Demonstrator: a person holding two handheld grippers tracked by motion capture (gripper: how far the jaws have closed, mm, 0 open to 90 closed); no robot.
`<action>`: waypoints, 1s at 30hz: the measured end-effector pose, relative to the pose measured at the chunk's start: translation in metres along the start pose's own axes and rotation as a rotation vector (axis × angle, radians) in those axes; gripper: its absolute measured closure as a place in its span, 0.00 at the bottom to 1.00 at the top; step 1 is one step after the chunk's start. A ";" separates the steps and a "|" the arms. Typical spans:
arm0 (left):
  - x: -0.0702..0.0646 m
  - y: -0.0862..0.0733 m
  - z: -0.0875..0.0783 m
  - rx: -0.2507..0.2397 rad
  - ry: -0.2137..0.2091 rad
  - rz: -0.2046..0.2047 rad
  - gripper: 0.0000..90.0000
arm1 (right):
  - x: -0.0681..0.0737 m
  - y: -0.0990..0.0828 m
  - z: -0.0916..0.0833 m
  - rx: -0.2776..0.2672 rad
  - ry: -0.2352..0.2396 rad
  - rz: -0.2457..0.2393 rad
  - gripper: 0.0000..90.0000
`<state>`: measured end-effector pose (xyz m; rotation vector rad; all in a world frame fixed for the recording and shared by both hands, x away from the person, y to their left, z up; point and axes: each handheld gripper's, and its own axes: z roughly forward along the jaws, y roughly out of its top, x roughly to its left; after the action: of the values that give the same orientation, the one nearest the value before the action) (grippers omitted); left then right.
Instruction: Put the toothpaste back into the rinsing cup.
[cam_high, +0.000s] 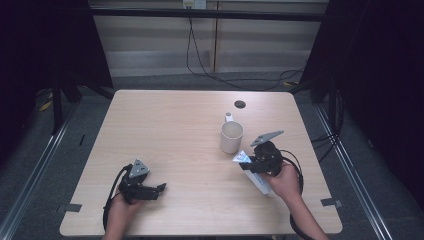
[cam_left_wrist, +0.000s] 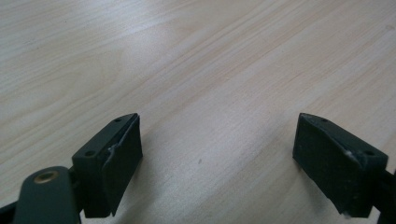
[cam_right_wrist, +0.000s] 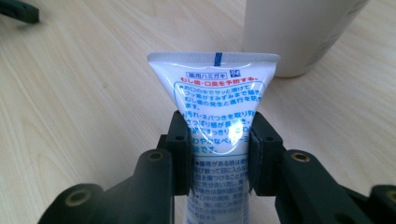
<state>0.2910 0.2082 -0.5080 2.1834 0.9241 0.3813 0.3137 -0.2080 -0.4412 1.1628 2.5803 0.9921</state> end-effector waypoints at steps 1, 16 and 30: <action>0.000 0.000 0.000 -0.001 0.000 0.001 0.17 | 0.000 0.000 -0.003 -0.015 0.000 -0.001 0.75; 0.000 0.000 0.000 -0.001 0.001 0.001 0.17 | -0.006 0.004 -0.030 -0.220 0.009 0.037 0.75; 0.000 0.000 0.000 -0.001 -0.001 0.002 0.17 | -0.008 0.008 -0.034 -0.285 0.005 0.062 0.75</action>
<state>0.2911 0.2082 -0.5080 2.1832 0.9214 0.3810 0.3111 -0.2271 -0.4109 1.1679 2.3191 1.3243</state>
